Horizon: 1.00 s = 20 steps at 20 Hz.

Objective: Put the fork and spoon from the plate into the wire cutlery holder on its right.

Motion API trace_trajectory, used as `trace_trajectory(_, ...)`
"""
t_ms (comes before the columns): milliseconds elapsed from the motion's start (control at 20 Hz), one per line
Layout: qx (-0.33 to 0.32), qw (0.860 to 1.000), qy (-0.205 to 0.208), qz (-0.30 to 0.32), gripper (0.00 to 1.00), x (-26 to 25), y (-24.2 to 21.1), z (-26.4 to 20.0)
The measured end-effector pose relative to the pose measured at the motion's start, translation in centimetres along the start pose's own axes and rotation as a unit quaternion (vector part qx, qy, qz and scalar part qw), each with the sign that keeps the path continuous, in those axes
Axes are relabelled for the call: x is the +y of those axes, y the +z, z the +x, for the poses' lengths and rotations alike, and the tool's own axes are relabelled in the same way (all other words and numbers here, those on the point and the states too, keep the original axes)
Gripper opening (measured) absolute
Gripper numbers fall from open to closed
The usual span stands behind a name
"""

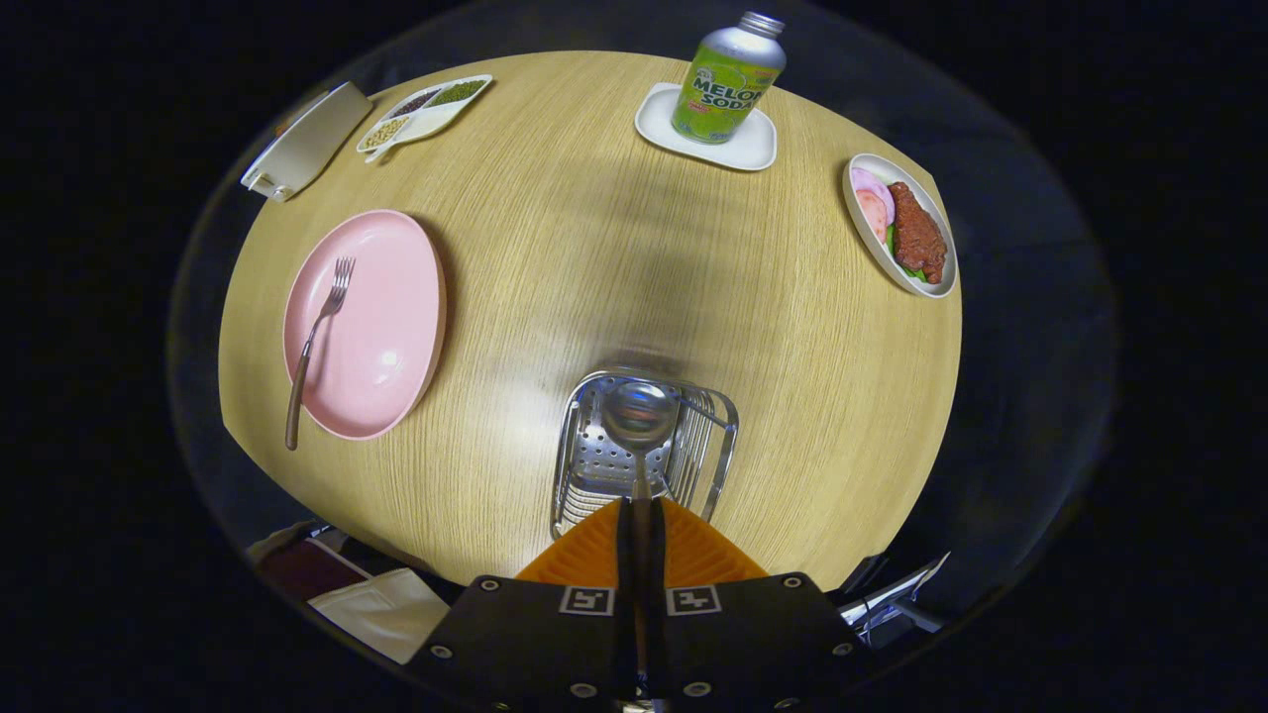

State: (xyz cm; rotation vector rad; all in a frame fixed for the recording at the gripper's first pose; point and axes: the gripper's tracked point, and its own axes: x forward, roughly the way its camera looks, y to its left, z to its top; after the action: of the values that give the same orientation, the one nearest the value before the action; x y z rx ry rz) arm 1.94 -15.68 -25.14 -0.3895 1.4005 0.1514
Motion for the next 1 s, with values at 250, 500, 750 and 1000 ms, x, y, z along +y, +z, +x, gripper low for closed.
trace_trajectory(250,-0.011,1.0,0.005,0.007,0.11,-0.3,0.6,0.1)
trace_trajectory(500,-0.049,0.998,0.018,0.026,0.34,0.3,1.2,-1.3)
trace_trajectory(750,-0.098,0.993,0.038,0.05,1.0,1.7,1.4,-4.1)
trace_trajectory(1000,-0.163,0.982,0.048,0.089,1.0,3.6,1.9,-7.6)
